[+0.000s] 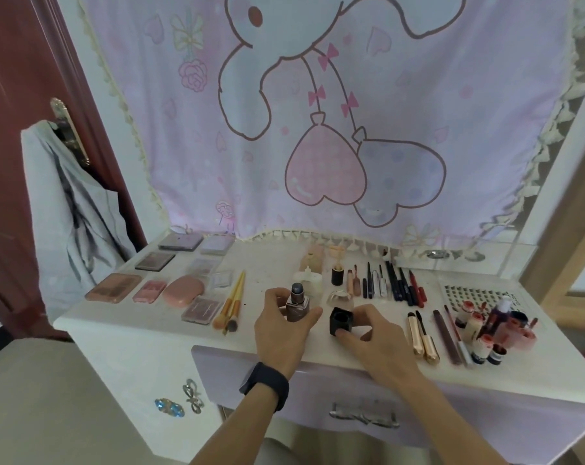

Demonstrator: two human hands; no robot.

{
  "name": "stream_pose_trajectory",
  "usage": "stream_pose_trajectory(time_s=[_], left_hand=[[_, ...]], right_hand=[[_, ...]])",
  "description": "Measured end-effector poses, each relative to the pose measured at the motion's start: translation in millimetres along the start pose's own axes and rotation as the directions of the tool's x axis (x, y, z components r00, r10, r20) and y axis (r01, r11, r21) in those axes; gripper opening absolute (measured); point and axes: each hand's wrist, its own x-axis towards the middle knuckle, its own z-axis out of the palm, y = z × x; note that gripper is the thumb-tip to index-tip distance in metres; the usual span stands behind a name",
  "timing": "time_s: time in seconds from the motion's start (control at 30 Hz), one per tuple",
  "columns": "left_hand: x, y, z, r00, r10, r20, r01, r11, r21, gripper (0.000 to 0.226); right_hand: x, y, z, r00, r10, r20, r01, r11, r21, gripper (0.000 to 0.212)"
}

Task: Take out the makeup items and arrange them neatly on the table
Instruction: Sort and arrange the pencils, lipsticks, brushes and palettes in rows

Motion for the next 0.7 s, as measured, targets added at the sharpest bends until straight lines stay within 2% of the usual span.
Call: stream_pose_trajectory(time_s=[0.13, 0.23, 0.33, 0.4, 0.5, 0.7], left_hand=[[2.6, 0.1, -2.0, 1.000, -0.004, 0.031, 0.003, 1.000, 0.013, 0.052], [0.9, -7.1, -7.1, 0.994, 0.019, 0.108, -0.021, 1.000, 0.021, 0.063], [0.4, -22.5, -20.1, 0.980, 0.060, 0.189, -0.084, 0.989, 0.124, 0.071], [4.0, -30.4, -29.7, 0.964, 0.056, 0.259, -0.115, 0.969, 0.218, 0.068], [10.4, -33.6, -36.1, 0.942, 0.040, 0.334, -0.146, 0.943, 0.298, 0.047], [16.1, -30.2, -28.9, 0.928, 0.087, 0.361, -0.230, 0.898, 0.375, 0.032]], right_hand=[[-3.5, 4.6, 1.9, 1.000, -0.025, -0.004, 0.025, 0.998, -0.066, 0.023], [-3.4, 5.6, 2.2, 0.999, -0.049, 0.009, 0.050, 0.995, -0.086, 0.026], [-2.7, 6.5, 4.1, 0.998, -0.062, 0.016, 0.064, 0.992, -0.113, 0.038], [-2.6, 8.6, 6.5, 0.998, -0.056, 0.020, 0.058, 0.986, -0.153, 0.043], [-2.0, 11.4, 8.1, 0.999, -0.047, 0.010, 0.048, 0.983, -0.180, 0.041], [-0.1, 13.5, 3.9, 0.998, -0.052, 0.032, 0.057, 0.987, -0.151, 0.036]])
